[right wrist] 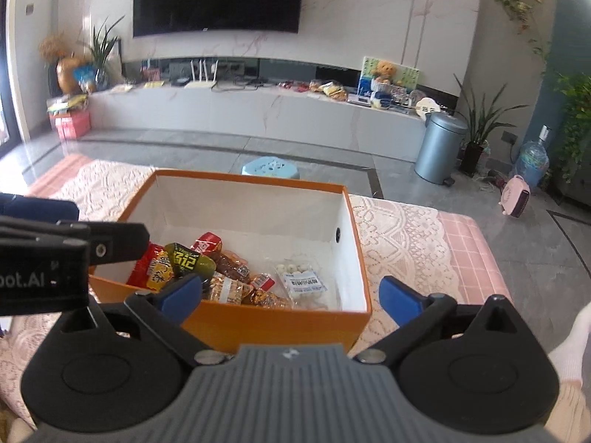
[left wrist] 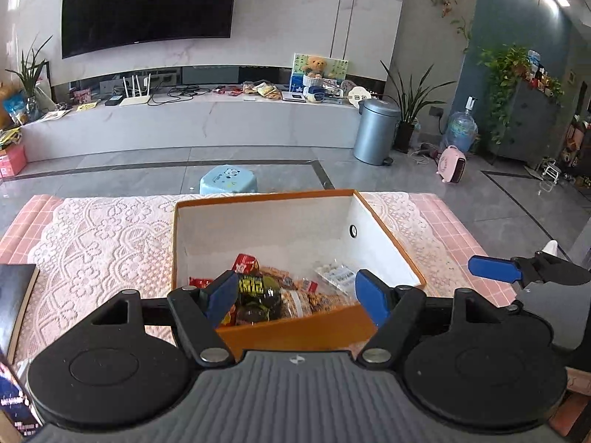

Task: Organize snacks
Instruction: 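Withdraw both tools and move them toward the remaining snacks, then grasp the green raisin bag with the left tool while the right tool grasps the clear snack pack, then lift the green raisin bag and clear pastry pack and carry them over the box, then lower both packs into the box and open both tools, then withdraw both tools from the box toward the sausage stick and white packet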

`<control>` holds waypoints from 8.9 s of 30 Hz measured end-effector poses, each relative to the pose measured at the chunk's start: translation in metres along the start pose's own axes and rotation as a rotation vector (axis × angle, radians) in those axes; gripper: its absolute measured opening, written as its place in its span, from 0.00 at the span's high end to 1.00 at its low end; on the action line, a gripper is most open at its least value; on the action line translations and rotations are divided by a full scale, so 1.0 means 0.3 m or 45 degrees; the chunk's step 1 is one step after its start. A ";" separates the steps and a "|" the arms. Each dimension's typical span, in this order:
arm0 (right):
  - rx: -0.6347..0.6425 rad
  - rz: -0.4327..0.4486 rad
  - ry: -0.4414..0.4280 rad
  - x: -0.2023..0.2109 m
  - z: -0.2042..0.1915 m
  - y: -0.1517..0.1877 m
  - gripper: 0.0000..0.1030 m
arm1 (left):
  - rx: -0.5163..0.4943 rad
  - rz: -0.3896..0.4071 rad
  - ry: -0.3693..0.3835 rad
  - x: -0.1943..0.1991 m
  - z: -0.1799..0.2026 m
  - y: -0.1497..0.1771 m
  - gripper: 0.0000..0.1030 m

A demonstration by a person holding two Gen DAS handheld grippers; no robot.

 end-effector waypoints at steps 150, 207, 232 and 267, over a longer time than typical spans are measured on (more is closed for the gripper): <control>-0.089 -0.095 -0.344 0.032 -0.284 0.346 0.61 | 0.231 -0.143 -0.057 0.007 -0.225 0.353 0.45; 0.241 -0.129 -0.077 -0.501 0.082 0.064 0.60 | -0.050 -0.228 -0.073 -0.495 -0.068 0.158 0.45; 0.354 -0.308 -0.094 -0.567 0.061 0.157 0.56 | -0.178 -0.330 -0.073 -0.547 -0.039 0.205 0.36; 0.215 0.006 -0.046 -0.080 0.086 -0.043 0.15 | -0.086 0.076 0.030 -0.094 0.064 -0.005 0.17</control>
Point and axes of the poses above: each gripper's, at about its wrist camera, not at the fingertips, and x roughly against the way its jaws point, z to its right, y to its underside, the point moved 10 cm from there along -x, roughly the way its jaws point, and after that the axes turned 14 degrees about z, right-handed, at the moved point
